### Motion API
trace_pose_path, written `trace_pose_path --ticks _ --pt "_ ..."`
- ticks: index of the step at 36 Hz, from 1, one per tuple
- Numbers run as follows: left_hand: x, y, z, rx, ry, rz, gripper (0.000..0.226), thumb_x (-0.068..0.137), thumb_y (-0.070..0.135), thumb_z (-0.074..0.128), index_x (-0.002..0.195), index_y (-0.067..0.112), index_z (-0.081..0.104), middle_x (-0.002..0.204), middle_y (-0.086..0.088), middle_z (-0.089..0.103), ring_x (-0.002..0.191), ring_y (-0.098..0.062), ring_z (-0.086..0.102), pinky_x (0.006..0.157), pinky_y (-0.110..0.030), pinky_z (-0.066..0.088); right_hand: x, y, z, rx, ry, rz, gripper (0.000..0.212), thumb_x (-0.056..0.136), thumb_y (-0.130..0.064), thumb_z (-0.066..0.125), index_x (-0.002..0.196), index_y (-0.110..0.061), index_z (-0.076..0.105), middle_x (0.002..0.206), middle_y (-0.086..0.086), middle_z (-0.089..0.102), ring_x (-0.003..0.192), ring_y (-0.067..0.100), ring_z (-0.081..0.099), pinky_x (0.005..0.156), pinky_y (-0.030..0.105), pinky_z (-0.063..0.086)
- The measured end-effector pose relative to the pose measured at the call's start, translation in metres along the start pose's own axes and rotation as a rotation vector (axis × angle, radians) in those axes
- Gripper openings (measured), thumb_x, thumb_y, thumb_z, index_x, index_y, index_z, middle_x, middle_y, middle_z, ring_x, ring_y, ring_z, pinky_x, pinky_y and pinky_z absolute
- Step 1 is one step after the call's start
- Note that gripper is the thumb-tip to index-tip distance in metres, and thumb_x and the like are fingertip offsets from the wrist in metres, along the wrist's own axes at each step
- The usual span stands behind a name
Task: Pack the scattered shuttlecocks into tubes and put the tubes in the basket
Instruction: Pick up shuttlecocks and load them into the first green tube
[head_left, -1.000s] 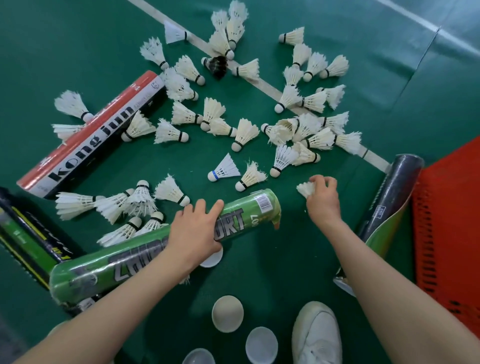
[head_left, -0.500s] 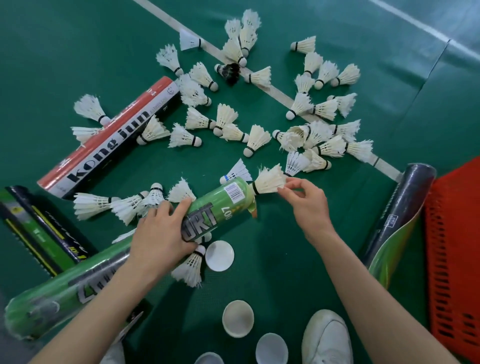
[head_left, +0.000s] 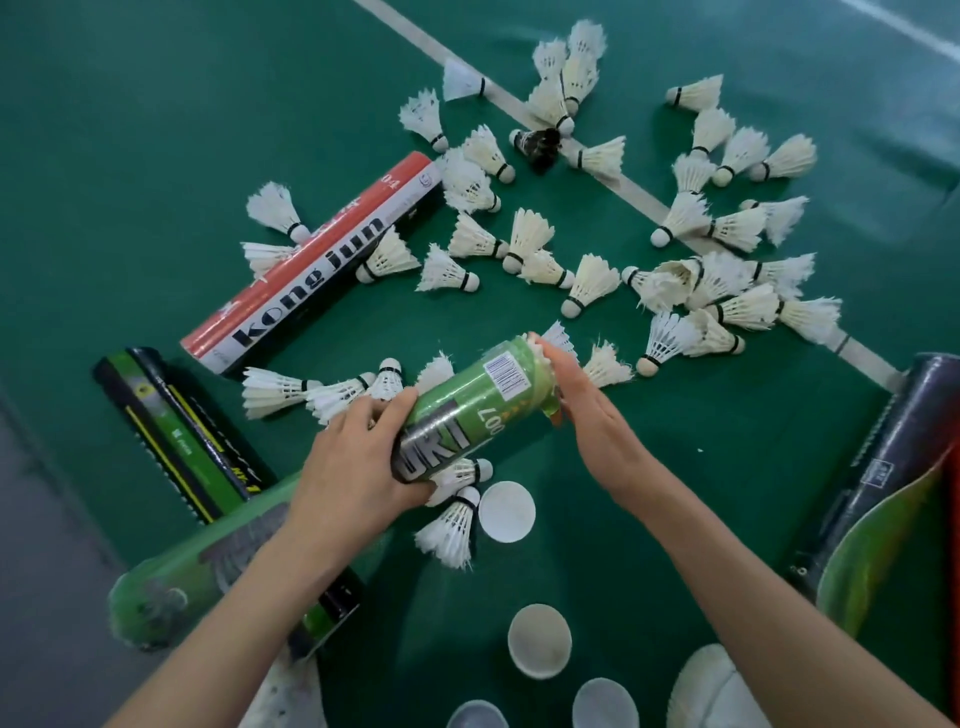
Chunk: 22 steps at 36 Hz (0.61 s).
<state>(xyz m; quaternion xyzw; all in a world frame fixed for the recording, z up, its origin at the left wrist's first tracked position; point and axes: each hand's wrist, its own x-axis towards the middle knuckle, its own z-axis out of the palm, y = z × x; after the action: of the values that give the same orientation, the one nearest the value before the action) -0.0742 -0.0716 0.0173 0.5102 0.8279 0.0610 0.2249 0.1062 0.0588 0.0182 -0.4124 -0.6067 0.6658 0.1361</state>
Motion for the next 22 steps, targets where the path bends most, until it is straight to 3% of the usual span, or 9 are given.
trace_pose_path --ticks 2,6,10,12,14,17,22 --pt "-0.001 -0.005 -0.002 0.004 0.006 -0.024 0.096 0.070 0.053 0.075 0.147 0.034 0.021 0.126 0.006 0.041 0.116 -0.016 0.040 0.099 -0.032 0.036 0.002 0.003 0.009 -0.004 -0.044 0.003 0.052 0.098 -0.054 0.016 0.147 -0.041 0.028 0.149 -0.018 0.037 0.136 -0.003 0.031 0.115 0.022 0.023" --pt "-0.007 -0.018 -0.005 0.031 0.007 -0.072 0.093 0.070 0.054 0.074 0.146 0.033 0.025 0.119 0.003 0.042 0.109 -0.019 0.043 0.093 -0.034 0.041 0.013 0.010 0.016 0.004 -0.091 0.060 0.048 0.095 -0.065 0.014 0.129 -0.056 0.046 0.136 -0.023 0.051 0.130 0.002 0.042 0.111 0.033 0.028" --pt "-0.011 -0.033 -0.010 0.105 -0.023 -0.173 0.094 0.072 0.056 0.071 0.148 0.035 0.018 0.125 0.000 0.042 0.114 -0.021 0.043 0.098 -0.034 0.039 0.020 0.024 0.026 -0.070 0.112 0.155 0.030 0.100 -0.041 0.041 0.119 -0.028 0.060 0.119 -0.012 0.060 0.116 0.008 0.053 0.100 0.031 0.041" --pt "-0.014 -0.040 -0.011 0.129 -0.034 -0.207 0.095 0.074 0.056 0.070 0.149 0.034 0.016 0.126 -0.002 0.041 0.116 -0.021 0.043 0.100 -0.035 0.038 0.015 0.031 0.031 -0.298 0.052 0.148 0.027 0.096 -0.032 0.053 0.121 -0.023 0.057 0.118 -0.011 0.058 0.113 0.006 0.052 0.097 0.027 0.041" --pt "-0.017 -0.046 -0.010 0.138 -0.043 -0.231 0.095 0.074 0.056 0.071 0.149 0.033 0.016 0.125 -0.002 0.042 0.114 -0.021 0.043 0.099 -0.034 0.039 0.009 0.041 0.036 -0.503 -0.109 0.102 0.040 0.092 -0.029 0.061 0.131 -0.023 0.050 0.126 -0.011 0.051 0.119 0.003 0.044 0.100 0.022 0.034" --pt "-0.020 -0.051 -0.007 0.150 -0.063 -0.253 0.095 0.073 0.054 0.072 0.148 0.032 0.018 0.124 -0.003 0.042 0.111 -0.021 0.044 0.096 -0.035 0.040 0.004 0.058 0.047 -0.679 -0.279 0.022 0.059 0.089 -0.026 0.066 0.140 -0.021 0.038 0.140 -0.004 0.041 0.134 0.012 0.029 0.108 0.025 0.026" --pt "-0.019 -0.052 -0.002 0.132 -0.069 -0.264 0.095 0.073 0.053 0.073 0.147 0.031 0.019 0.126 -0.005 0.043 0.114 -0.023 0.044 0.097 -0.036 0.042 0.011 0.072 0.063 -0.800 -0.286 -0.057 0.067 0.090 -0.026 0.063 0.147 -0.015 0.030 0.145 0.005 0.037 0.137 0.022 0.026 0.112 0.033 0.025"
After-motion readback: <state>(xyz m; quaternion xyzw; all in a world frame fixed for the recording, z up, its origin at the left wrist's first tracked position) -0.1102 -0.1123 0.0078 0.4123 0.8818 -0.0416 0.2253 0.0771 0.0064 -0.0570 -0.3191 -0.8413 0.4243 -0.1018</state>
